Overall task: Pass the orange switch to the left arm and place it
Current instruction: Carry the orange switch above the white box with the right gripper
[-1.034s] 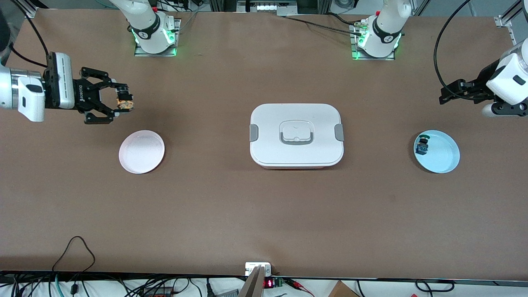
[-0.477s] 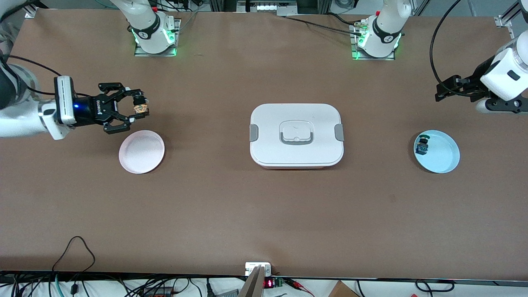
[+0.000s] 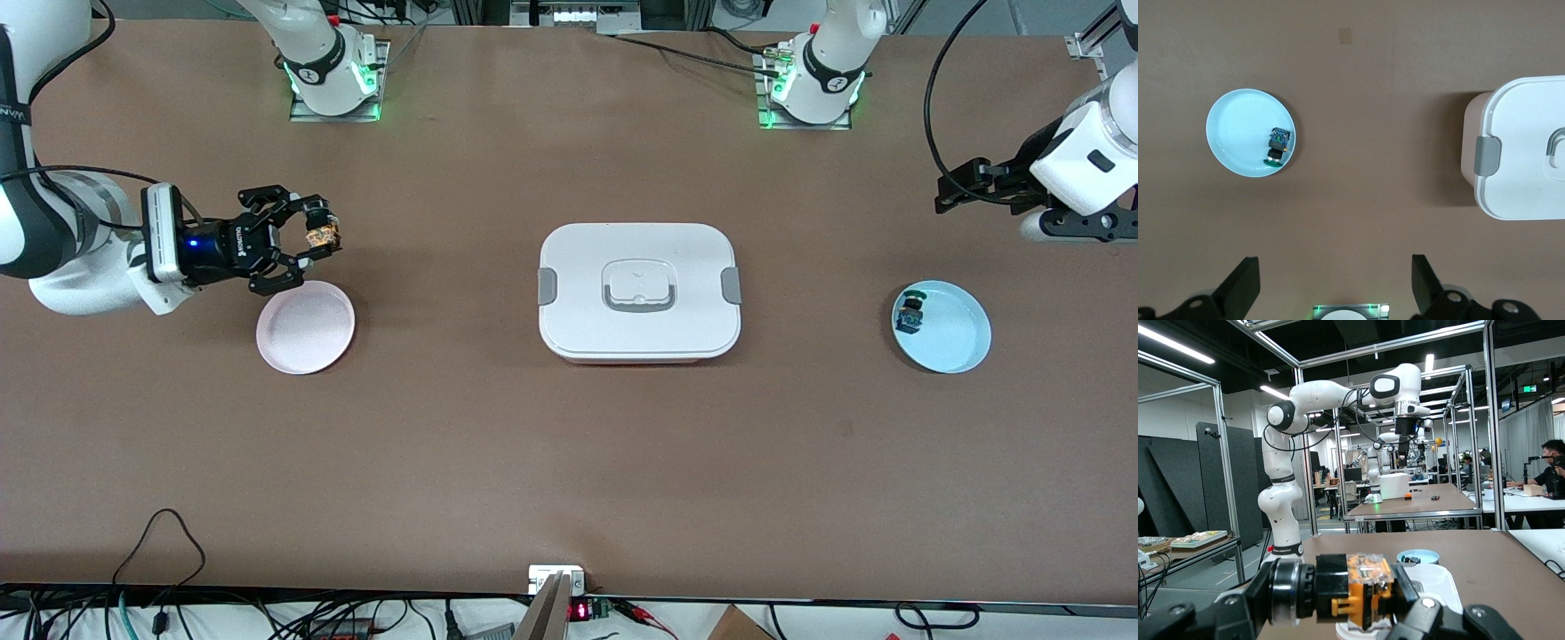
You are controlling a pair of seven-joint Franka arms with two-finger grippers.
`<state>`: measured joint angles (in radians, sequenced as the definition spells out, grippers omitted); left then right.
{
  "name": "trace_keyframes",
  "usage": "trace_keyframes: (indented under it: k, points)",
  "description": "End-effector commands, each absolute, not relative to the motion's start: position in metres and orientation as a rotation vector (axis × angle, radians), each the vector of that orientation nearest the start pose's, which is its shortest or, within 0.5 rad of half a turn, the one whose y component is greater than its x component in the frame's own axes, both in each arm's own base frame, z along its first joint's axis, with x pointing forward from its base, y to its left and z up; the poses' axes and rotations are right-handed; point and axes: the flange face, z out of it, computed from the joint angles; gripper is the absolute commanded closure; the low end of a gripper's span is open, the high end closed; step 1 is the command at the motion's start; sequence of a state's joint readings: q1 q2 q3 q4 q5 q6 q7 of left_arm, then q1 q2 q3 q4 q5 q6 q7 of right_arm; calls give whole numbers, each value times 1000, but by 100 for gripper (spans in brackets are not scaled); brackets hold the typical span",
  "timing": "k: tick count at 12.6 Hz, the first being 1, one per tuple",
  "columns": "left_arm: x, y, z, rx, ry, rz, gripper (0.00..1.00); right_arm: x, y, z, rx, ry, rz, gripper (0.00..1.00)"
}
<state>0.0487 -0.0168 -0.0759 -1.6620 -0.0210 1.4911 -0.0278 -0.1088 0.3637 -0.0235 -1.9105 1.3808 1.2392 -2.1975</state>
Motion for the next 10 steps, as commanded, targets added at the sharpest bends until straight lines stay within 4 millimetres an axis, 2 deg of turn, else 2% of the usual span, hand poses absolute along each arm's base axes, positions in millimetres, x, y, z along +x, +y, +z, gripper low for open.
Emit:
trace_keyframes:
  k: [1,2,5,7,10]
  points:
    - [539,-22,589,-3167,48,262,0,575,85,376,-1076,-1174,-985,100]
    - [539,-19,588,-3167,38,269,0,581,103,378,-1112,-1170,-991,100]
    - [539,-18,587,-3167,36,276,0,588,176,381,-1168,-1120,-1036,100]
    - [539,-18,586,-3168,36,283,0,595,231,400,-1226,-1093,-1066,100]
    - [539,-18,586,-3169,33,284,0,590,315,427,-1333,-1043,-1061,100]
